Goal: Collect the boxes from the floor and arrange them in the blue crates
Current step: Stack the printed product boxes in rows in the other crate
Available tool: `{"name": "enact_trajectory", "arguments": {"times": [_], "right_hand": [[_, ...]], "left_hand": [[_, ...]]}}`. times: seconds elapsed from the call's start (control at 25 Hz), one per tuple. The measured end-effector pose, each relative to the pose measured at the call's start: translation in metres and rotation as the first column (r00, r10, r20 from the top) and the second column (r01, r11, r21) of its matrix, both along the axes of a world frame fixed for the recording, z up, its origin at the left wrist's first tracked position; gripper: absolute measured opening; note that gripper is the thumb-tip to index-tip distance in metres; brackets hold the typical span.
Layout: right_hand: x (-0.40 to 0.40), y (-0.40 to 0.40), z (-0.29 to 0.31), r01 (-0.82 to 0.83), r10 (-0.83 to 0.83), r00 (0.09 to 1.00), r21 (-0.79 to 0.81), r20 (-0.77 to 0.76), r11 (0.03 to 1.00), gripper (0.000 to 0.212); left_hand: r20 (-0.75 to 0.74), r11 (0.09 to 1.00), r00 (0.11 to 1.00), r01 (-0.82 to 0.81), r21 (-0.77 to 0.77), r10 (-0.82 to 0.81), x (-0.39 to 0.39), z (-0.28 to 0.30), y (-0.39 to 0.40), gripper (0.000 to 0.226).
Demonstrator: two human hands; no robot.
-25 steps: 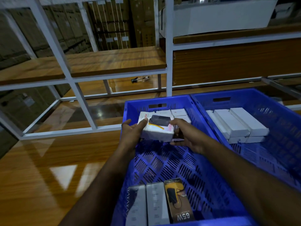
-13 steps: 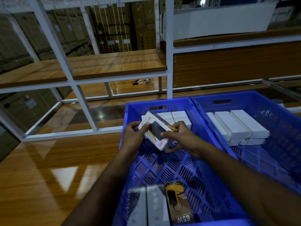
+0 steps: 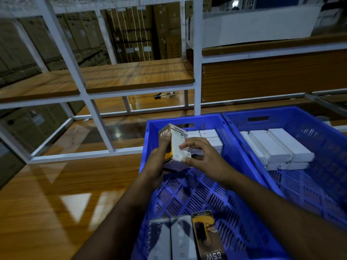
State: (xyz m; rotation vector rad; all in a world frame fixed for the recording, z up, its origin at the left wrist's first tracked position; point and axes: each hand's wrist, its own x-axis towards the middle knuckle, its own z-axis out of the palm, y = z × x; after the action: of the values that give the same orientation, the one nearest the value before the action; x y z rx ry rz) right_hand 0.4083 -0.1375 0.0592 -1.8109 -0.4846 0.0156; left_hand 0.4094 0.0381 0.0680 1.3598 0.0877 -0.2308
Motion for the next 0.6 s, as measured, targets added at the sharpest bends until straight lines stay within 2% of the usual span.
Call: {"name": "enact_trajectory", "arguments": {"times": [0.2,0.36,0.6], "right_hand": [[0.0044,-0.0033,0.0057,0.068,-0.07,0.998,0.138,0.007,0.988,0.021],[0.0034,-0.0034,0.0087,0.098,-0.086,0.994,0.211,-0.065,0.973,0.024],[0.0012,-0.0001,0.0047,0.124,-0.108,0.976,0.076,-0.19,0.989,0.066]], "left_hand": [[-0.058,0.997,0.998,-0.016,-0.079,0.011,-0.0017,0.0022,-0.0014,0.041],[-0.095,0.998,0.994,-0.06,-0.014,0.058,-0.0009,0.0031,-0.0014,0.028],[0.079,0.978,0.995,-0.068,0.196,0.053,-0.0027,-0.0027,-0.0062,0.036]]}}
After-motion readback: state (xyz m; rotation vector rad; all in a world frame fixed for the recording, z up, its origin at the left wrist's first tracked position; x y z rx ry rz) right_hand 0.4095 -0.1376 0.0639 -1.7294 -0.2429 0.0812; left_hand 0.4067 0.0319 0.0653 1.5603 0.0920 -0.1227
